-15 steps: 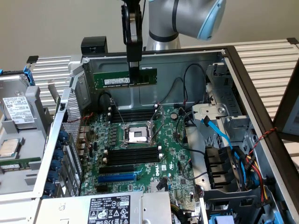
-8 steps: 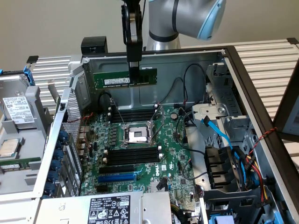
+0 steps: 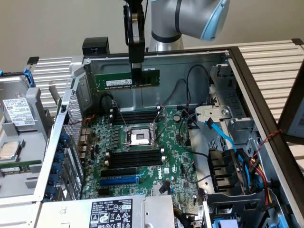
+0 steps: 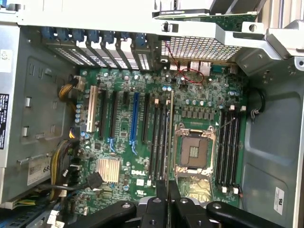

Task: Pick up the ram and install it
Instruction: 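Insert the ram into the slot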

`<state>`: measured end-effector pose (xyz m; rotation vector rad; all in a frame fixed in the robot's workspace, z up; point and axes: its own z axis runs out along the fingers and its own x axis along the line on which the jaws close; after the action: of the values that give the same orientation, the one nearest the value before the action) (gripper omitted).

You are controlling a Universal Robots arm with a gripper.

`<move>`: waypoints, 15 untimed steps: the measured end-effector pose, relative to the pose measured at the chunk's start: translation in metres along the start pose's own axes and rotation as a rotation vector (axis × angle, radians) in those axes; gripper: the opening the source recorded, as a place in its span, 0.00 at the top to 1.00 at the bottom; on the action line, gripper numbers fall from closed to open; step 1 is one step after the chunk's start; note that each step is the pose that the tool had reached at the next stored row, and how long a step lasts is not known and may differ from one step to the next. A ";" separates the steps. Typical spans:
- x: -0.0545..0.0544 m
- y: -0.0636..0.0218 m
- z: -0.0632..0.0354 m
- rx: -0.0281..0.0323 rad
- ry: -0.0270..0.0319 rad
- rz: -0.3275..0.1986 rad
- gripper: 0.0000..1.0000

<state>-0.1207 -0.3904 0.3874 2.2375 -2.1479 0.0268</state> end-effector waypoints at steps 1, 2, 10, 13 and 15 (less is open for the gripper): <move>0.000 0.0000 0.0017 -0.0001 0.0001 0.001 0.87; 0.000 -0.0001 0.0035 -0.0003 0.0004 0.002 0.87; -0.001 -0.0004 0.0182 -0.0032 -0.0010 0.076 0.87; -0.001 -0.0013 0.0236 -0.0039 -0.0011 0.089 0.87; -0.001 -0.0023 0.0271 -0.0040 -0.0011 0.091 0.87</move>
<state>-0.1188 -0.3904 0.3602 2.1366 -2.2466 0.0240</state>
